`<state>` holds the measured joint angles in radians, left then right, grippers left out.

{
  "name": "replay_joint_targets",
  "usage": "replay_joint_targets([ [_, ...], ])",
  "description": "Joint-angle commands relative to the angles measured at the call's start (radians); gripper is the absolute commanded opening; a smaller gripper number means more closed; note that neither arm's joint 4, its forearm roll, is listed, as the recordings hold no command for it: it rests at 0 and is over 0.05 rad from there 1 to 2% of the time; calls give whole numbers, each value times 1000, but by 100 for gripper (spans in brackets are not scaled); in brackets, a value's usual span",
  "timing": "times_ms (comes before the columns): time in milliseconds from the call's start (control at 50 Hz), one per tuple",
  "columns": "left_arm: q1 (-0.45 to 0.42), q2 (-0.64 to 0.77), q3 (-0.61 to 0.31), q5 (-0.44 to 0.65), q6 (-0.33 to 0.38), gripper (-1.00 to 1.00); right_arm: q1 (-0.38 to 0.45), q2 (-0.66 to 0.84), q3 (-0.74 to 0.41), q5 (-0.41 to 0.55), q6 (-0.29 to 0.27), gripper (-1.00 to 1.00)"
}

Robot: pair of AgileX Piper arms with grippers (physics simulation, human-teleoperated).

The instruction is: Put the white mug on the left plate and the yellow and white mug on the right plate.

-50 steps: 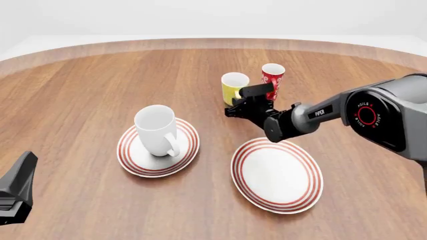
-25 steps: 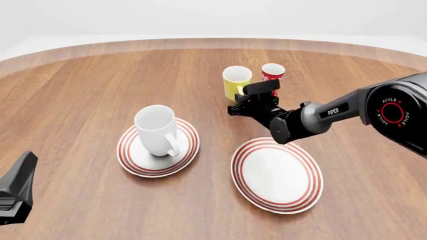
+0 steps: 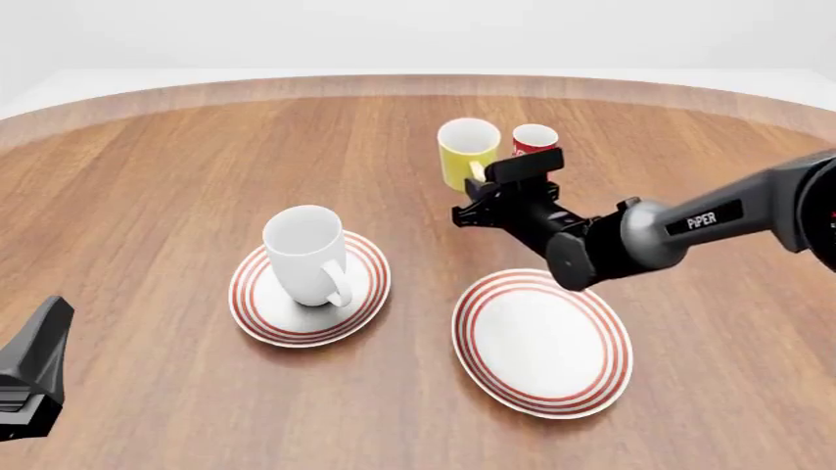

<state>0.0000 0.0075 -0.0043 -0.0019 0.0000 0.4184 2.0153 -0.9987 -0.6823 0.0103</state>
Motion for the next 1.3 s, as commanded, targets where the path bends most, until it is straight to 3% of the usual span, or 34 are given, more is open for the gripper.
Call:
replay_joint_targets([
  [20,0,0,0,0,0,100,21,-86,69,-1,-5,-100],
  [340,0,0,0,0,0,100,36,-207,181,-4,-21,-100],
  [620,0,0,0,0,0,100,46,-369,352,-28,-53,-100],
  [1300,0,0,0,0,0,100,4,-679,607,-13,-43,-100],
])
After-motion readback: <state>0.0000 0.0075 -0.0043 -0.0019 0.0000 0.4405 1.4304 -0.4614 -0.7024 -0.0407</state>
